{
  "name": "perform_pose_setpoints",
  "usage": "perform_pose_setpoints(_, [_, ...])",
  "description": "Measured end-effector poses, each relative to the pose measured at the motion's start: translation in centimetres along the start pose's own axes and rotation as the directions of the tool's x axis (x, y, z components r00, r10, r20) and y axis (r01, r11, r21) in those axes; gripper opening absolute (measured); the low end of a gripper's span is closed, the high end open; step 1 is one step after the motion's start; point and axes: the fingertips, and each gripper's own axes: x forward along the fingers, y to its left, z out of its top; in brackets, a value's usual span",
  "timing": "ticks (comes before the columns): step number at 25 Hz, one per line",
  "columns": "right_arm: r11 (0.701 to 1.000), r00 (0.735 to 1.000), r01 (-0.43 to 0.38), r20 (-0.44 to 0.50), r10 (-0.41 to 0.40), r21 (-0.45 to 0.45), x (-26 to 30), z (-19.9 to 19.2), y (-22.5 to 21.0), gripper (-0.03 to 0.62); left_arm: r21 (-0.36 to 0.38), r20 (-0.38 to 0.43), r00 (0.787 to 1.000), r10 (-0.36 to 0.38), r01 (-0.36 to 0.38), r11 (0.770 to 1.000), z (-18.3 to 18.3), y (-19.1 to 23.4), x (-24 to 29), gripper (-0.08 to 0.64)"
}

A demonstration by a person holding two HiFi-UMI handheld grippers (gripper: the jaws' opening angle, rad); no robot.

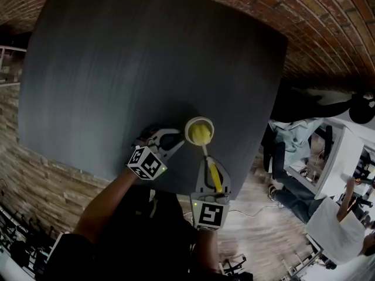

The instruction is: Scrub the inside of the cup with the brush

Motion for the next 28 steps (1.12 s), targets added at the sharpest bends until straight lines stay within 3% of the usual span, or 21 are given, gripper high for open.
perform_pose_setpoints(2, [1.000,1.000,0.019,0.001,-0.019,-0.015,-0.3,-0.1,-0.2,0.051,-0.001,-0.004,1.000,0.003,-0.003,1.000,-0.1,0.0,-0.1,0.081])
perform_pose_setpoints(8, [0.996,0.997,0.011,0.079,-0.018,0.086,-2.0,1.3,-0.3,0.051,-0.019,-0.021,1.000,0.016,-0.016,1.000,-0.3,-0.1,-0.2,0.081])
perform_pose_setpoints(11, [0.996,0.994,0.007,0.112,-0.018,0.093,-2.9,1.8,-0.6,0.051,-0.042,-0.022,0.999,0.032,-0.032,0.999,-0.3,0.0,-0.2,0.086])
perform_pose_setpoints(17, [0.991,0.988,0.010,0.153,-0.030,0.131,-5.3,2.2,-1.3,0.051,-0.033,-0.027,0.998,0.061,-0.062,0.998,0.5,-0.3,-1.0,0.141])
perform_pose_setpoints(21, [0.993,0.989,0.010,0.149,-0.027,0.114,-7.2,1.4,-1.6,0.051,-0.060,-0.003,0.994,0.106,-0.106,0.993,1.3,-0.5,-2.8,0.144])
perform_pose_setpoints(28, [0.973,0.974,-0.002,0.222,-0.050,0.229,-11.9,2.0,-2.0,0.051,-0.136,0.108,0.974,0.198,-0.182,0.974,5.9,-2.5,-7.8,0.143])
